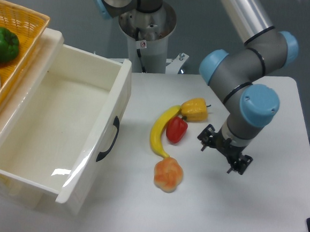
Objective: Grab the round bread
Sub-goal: 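Move the open gripper toward the round bread roll and lower it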
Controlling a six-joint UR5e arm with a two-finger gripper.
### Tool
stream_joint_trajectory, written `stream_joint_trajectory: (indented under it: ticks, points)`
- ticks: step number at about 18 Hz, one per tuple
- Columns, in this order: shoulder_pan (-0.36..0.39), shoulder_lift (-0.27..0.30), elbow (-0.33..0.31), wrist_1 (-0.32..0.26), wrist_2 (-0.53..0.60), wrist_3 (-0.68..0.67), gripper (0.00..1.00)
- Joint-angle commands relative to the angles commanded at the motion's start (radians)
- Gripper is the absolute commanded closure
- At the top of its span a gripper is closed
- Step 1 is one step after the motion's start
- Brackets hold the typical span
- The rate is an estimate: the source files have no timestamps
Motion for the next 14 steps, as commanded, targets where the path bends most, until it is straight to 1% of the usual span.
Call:
stream_joint_trajectory:
  ticks: [1,2,3,6,8,9,13,14]
  points:
    - [-0.003,-0.008,-0.011,0.029,-0.002,0.002,0.0]
    - [-0.008,-0.015,-0.014,0.042,-0.008,0.0,0.0]
    - [-0.009,-0.031,-0.014,0.045,-0.014,0.0,0.0]
    - [-0.011,-0.038,-0.035,0.046,-0.073,-0.014,0.0]
    - [-0.026,-0.04,-0.071,0.049,-0.08,-0.038,0.0]
    - [-0.035,-0.04,-0.078,0.049,-0.081,-0.046,0.0]
    - [-0.054,-0.043,-0.086,0.057,-0.081,-0.061,0.0]
    - [-0.066,-0.044,-0.095,0.069,-0.081,-0.064,0.0]
